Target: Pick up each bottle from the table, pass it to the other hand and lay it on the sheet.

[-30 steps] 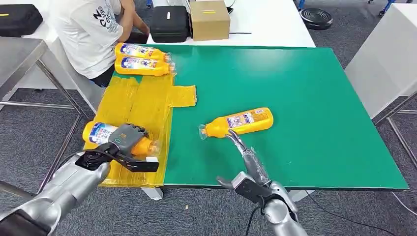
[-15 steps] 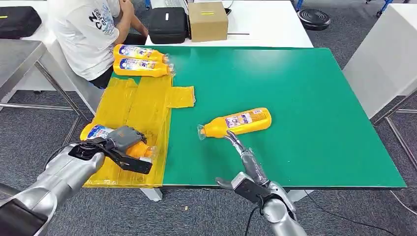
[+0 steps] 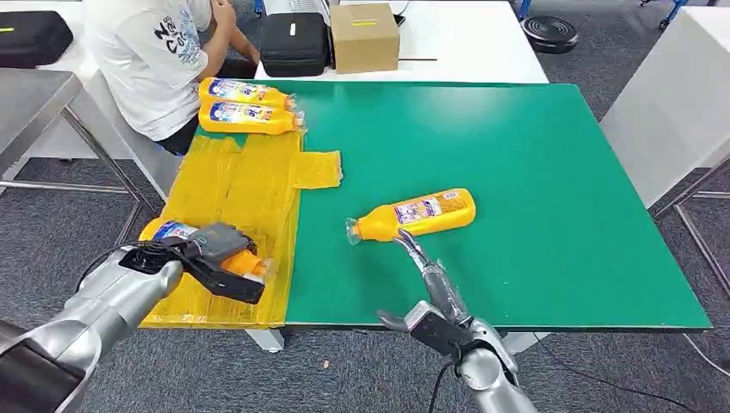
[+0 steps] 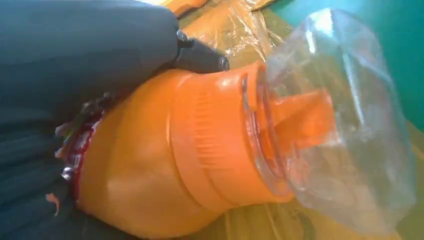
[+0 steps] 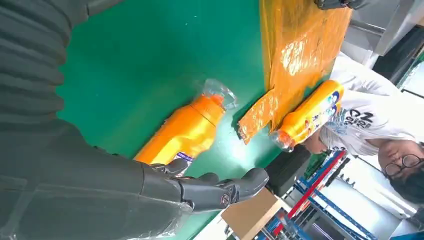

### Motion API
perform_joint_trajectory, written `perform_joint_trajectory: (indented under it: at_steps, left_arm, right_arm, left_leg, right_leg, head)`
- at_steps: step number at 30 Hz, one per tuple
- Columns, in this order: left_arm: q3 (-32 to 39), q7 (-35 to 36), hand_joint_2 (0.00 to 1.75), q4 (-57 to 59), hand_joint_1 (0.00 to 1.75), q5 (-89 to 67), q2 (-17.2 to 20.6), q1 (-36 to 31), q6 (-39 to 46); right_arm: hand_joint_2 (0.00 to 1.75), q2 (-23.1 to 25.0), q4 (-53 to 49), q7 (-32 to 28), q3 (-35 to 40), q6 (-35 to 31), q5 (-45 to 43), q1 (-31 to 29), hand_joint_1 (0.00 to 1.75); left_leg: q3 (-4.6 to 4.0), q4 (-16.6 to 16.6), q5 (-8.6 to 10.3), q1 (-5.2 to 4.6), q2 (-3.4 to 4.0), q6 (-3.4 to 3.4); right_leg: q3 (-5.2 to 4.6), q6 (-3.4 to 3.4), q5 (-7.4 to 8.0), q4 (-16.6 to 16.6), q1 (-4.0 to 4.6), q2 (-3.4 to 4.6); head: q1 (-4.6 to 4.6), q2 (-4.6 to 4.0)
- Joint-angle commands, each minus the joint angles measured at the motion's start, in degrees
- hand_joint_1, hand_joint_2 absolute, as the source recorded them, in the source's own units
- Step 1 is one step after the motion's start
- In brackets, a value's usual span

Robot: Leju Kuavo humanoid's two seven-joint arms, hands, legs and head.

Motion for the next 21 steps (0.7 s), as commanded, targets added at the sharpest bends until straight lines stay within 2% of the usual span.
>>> perform_joint_trajectory:
  at_steps: [1,21]
  left_arm:
    - [-3.4,0.7,1.75,4.9,0.00,0.9,-1.4,2.5,0.8]
    - [-4.0,0.6,1.75,3.9,0.00,1.4,-0.2,1.2,1.4]
  right_arm:
    - [1.75,-0.7,2.0,0.1,0.2,-0.1,-0.2,-0.6,0.00]
    - [1.75,-0.3,1.2,0.2,0.4,-0.4,-0.1,0.0,0.00]
  left_leg:
    - [0.25,-0.1,-0.04,-0.02,0.06,-0.05]
    - [0.40,-0.1,-0.02,0.00,0.05,-0.05]
  right_leg:
    - [0.23,-0.07,-0.06,-0.1,-0.01,0.01]
    - [0.45,-0.11,-0.08,-0.1,0.01,0.03]
  head:
    - [0.00,0.00]
    - [0.00,0.00]
